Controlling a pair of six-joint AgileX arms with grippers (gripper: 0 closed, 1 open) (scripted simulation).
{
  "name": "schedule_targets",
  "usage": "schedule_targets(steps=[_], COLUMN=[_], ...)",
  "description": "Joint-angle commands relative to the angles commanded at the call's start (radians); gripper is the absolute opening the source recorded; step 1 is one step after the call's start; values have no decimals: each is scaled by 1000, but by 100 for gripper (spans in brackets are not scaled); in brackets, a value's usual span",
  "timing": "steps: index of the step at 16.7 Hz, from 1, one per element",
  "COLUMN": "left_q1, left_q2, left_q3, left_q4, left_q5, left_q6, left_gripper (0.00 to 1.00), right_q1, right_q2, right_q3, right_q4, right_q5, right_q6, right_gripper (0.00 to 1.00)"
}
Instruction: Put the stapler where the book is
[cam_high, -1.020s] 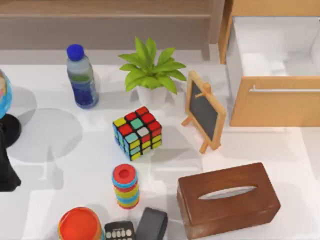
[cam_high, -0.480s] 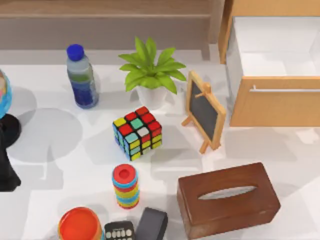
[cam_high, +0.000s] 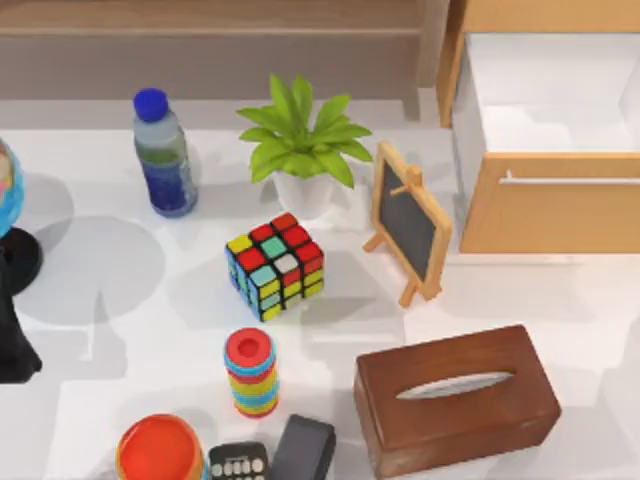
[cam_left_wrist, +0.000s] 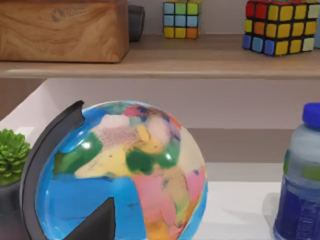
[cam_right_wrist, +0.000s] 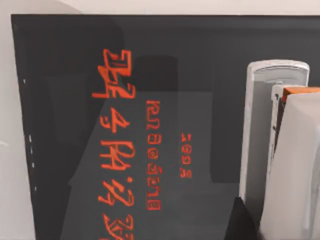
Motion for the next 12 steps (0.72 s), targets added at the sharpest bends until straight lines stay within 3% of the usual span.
schedule_targets(steps=[12], left_q1=[0], left_q2=[0], left_q3=[0], left_q4=[0], left_q5=[0], left_q6=[0], left_gripper=[100], right_q1=[-1], right_q2=[29], right_q3=[-49], right_q4=[68], right_q5=[0], right_q6=[1], right_gripper=[0])
